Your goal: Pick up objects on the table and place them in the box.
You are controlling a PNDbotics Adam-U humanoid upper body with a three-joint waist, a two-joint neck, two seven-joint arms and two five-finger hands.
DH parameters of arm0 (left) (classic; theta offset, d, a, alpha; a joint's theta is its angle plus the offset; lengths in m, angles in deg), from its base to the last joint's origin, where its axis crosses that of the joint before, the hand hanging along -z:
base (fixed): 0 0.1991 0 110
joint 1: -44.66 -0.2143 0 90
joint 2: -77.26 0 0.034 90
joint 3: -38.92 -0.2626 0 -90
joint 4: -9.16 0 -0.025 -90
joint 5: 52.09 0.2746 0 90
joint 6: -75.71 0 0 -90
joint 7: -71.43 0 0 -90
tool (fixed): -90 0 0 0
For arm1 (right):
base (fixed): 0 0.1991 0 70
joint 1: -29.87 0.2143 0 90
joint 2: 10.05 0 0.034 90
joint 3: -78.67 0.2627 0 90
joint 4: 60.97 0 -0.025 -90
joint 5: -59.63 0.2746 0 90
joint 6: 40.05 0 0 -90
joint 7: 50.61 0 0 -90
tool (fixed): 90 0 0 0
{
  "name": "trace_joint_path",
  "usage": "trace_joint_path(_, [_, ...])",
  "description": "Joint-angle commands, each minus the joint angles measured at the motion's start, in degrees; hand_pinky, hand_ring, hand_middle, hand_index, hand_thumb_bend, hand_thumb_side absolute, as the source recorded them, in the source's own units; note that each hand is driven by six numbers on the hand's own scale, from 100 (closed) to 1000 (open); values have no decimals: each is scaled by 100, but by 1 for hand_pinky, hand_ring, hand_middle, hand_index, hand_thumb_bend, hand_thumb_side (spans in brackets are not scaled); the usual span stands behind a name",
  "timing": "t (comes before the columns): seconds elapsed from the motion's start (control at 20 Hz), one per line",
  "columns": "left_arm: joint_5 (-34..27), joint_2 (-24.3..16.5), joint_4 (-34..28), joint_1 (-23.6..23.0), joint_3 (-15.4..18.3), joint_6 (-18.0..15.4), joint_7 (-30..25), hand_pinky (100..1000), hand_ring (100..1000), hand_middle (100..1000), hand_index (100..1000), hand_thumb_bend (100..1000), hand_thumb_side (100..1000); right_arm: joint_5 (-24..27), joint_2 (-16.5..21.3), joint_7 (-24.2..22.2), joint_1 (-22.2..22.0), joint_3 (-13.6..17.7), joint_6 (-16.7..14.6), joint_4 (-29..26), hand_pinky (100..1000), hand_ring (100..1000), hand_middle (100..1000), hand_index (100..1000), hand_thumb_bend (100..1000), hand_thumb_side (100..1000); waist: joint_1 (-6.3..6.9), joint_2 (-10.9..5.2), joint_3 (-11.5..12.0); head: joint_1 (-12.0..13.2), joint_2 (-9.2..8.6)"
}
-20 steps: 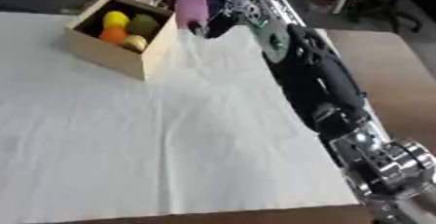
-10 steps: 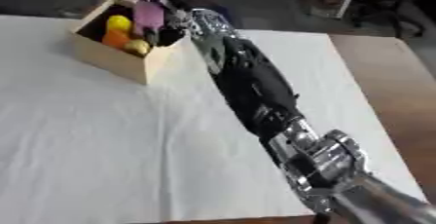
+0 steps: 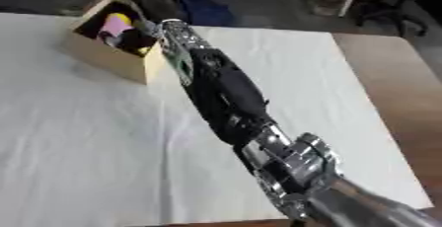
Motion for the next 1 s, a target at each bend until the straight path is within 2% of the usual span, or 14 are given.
trace_joint_path(0.05, [-24, -55, -112, 53, 32, -1, -6, 759, 567, 615, 782, 100, 724, -77, 165, 46, 141, -31, 61, -281, 798, 794, 897, 975, 452, 443, -43, -32, -33, 22, -42])
trace_joint_path(0.2, [-10, -64, -105, 20, 67, 1, 28, 759, 568, 614, 781, 100, 724, 353, 325, 35, 67, -81, -42, -553, 775, 766, 861, 951, 371, 399, -39, -40, -120, 90, -28])
trace_joint_path(0.4, [18, -80, -89, -39, 128, 5, 91, 759, 568, 614, 780, 100, 725, 1747, 690, -159, -211, -267, -163, -1225, 745, 729, 809, 921, 264, 347, -40, -57, -280, 224, 13])
trace_joint_path(0.55, [36, -95, -78, -74, 161, 2, 135, 759, 568, 614, 779, 100, 724, 2706, 1017, -342, -569, -468, -64, -1964, 732, 713, 794, 910, 216, 332, -42, -76, -380, 326, 68])
trace_joint_path(0.8, [48, -79, -54, -137, 203, 4, 208, 758, 570, 613, 776, 100, 724, 4115, 1434, -346, -1534, -529, 255, -3431, 701, 669, 748, 873, 123, 330, -44, -111, -526, 470, 156])
trace_joint_path(1.0, [72, -56, -17, -194, 244, 7, 287, 757, 569, 610, 773, 100, 727, 4910, 1245, -1, -2518, -279, 541, -4356, 682, 630, 705, 829, 100, 344, -31, -131, -628, 592, 214])
